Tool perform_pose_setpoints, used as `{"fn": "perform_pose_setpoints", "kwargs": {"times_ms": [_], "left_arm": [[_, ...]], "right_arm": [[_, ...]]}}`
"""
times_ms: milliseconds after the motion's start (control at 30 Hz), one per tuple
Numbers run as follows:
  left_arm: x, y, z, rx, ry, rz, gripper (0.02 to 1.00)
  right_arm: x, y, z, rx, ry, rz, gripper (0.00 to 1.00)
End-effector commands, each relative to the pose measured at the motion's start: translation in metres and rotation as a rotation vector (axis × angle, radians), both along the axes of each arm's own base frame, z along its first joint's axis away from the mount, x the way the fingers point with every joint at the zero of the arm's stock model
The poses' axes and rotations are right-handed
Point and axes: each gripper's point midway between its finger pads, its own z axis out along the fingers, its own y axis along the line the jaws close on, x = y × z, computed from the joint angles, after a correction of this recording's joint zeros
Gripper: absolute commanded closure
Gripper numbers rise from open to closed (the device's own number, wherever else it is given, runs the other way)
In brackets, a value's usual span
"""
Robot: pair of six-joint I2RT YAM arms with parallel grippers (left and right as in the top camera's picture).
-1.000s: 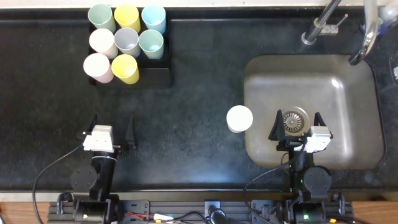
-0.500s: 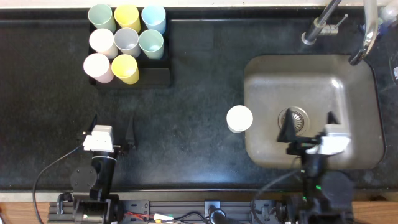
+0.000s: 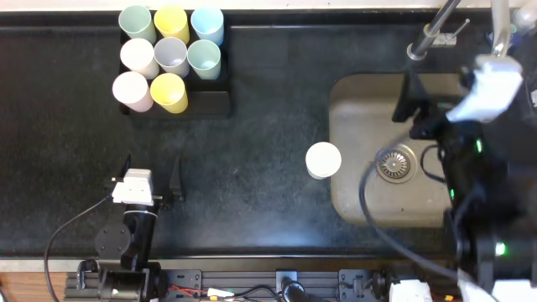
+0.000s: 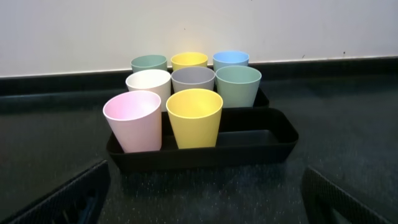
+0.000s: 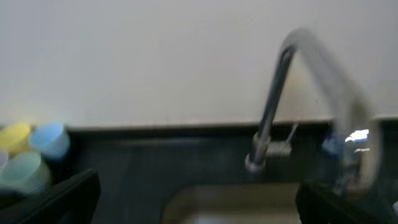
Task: Store Cups
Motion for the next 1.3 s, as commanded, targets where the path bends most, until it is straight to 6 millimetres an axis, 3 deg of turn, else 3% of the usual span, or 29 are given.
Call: {"fn": "perform_pose_setpoints", "kwargs": {"times_ms": [33, 167, 300, 500, 600, 767, 933, 1100, 1300], "left_arm": [[0.0, 0.0, 0.001, 0.01, -0.008, -0.002, 0.02], [0.0, 0.0, 0.001, 0.011, -0.009, -0.002, 0.02], [0.0, 0.0, 0.001, 0.011, -0.009, -0.002, 0.02], [0.0, 0.0, 0.001, 0.011, -0.008, -0.002, 0.02], [0.0, 0.0, 0.001, 0.01, -0.008, -0.002, 0.02], [0.0, 0.0, 0.001, 0.01, -0.008, -0.002, 0.02], [0.0, 0.0, 0.001, 0.01, -0.008, -0.002, 0.02], [0.0, 0.0, 0.001, 0.011, -0.009, -0.002, 0.02], [0.0, 0.0, 0.001, 0.011, -0.009, -0.002, 0.02]], "right_arm": [[-0.004, 0.029, -0.033, -0.094, 0.202, 0.137, 0.005], [-0.04, 0.046, -0.098, -0.281, 0.51, 0.307, 0.003], [-0.064, 0.043, -0.137, -0.372, 0.736, 0.373, 0.005], [-0.053, 0.051, -0.174, -0.374, 0.899, 0.41, 0.005], [-0.055, 0.067, -0.193, -0.35, 0.974, 0.566, 0.005], [-0.043, 0.08, -0.213, -0.291, 1.028, 0.632, 0.005], [-0.03, 0.087, -0.215, -0.248, 1.079, 0.654, 0.003], [-0.016, 0.076, -0.229, -0.285, 1.144, 0.614, 0.005], [-0.015, 0.068, -0.245, -0.308, 1.209, 0.621, 0.005]]}}
